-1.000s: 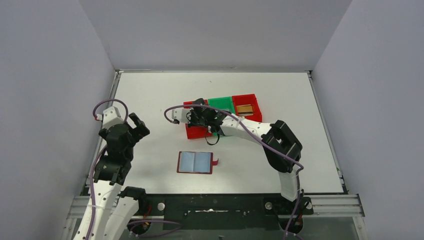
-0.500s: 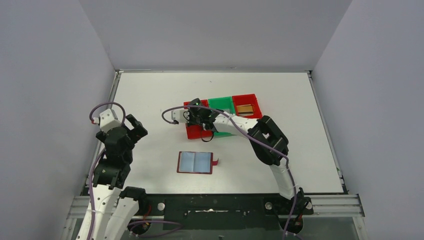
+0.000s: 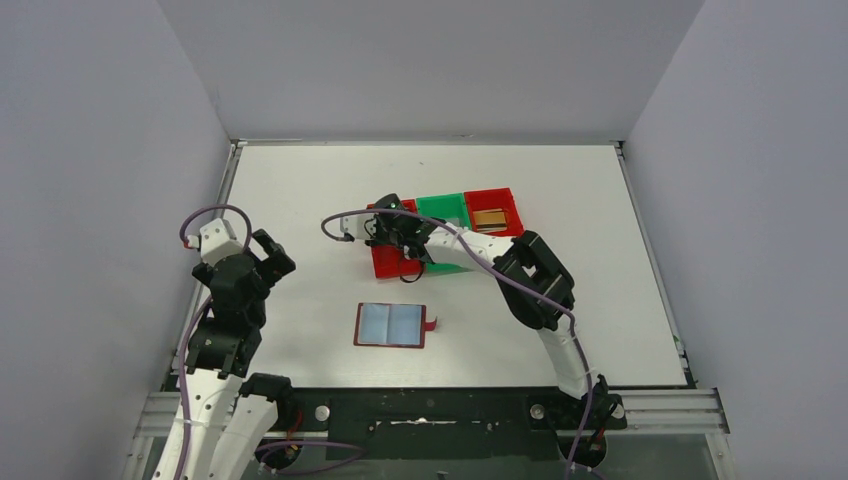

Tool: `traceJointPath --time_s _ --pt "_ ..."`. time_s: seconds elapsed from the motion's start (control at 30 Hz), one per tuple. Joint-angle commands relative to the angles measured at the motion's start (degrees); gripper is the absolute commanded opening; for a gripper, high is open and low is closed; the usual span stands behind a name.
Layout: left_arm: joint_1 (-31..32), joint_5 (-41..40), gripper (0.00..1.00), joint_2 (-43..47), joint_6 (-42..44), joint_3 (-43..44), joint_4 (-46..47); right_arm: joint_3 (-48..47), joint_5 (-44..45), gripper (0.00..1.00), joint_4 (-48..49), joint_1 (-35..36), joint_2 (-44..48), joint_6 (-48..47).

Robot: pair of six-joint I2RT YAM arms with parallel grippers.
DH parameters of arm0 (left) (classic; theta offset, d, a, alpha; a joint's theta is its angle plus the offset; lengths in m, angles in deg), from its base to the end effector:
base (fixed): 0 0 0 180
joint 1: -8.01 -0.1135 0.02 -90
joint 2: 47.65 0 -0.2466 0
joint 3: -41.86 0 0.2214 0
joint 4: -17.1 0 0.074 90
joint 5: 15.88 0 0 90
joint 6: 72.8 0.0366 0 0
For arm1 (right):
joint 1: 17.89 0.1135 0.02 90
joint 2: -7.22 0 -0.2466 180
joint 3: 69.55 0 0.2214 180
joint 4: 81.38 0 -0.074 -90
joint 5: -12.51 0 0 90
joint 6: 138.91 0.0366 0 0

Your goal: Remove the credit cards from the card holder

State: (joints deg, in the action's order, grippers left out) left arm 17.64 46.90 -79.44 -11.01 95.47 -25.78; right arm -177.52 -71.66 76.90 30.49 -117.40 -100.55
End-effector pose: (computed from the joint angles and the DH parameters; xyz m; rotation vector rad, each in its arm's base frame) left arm 0.1165 -0.0028 0.2874 -0.6087 1.7957 0.0120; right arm 0.3075 0.3405 0.1845 -1.6805 1.4816 -0.1448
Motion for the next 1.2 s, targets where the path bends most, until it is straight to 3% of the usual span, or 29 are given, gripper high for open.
traceJointPath --time_s 0.0,0.17,0.4,0.5,0.63,0.73,0.9,0.97,1.17 --pt "-0.4 -0.2 0.93 0.1 0.3 0.8 3.3 -1.5 0.0 0.38 3.4 -0.4 2.2 3.2" --pt "-0.5 -0.3 0.93 0.4 0.3 0.7 3.3 1.1 -4.4 0.49 4.0 -0.5 8.0 7.2" --pt "-0.4 0.2 0.93 0.0 0.3 0.7 3.2 5.8 -4.1 0.5 5.4 -0.4 16.8 17.0" --pt "-0.4 0.2 0.93 0.0 0.2 0.7 3.1 9.3 -2.6 0.52 5.7 0.5 22.6 33.0" --pt "-0.4 -0.1 0.93 0.2 -0.1 0.8 2.9 17.0 0.6 0.55 1.7 1.2 29.8 70.2" --pt "-0.4 -0.7 0.93 0.1 -0.3 0.8 2.6 21.3 1.9 0.55 -3.7 4.8 31.1 86.7" --pt "-0.4 -2.2 0.93 -0.3 -1.0 1.1 1.8 23.6 15.2 0.66 -9.6 15.8 29.4 101.9" --pt "-0.4 -3.0 0.93 -0.3 -1.3 1.3 1.3 22.3 15.6 0.69 -12.4 17.1 26.8 106.5" --pt "-0.3 -4.8 0.93 0.3 -2.0 1.4 0.3 16.1 15.0 0.77 -18.7 19.0 20.0 107.6"
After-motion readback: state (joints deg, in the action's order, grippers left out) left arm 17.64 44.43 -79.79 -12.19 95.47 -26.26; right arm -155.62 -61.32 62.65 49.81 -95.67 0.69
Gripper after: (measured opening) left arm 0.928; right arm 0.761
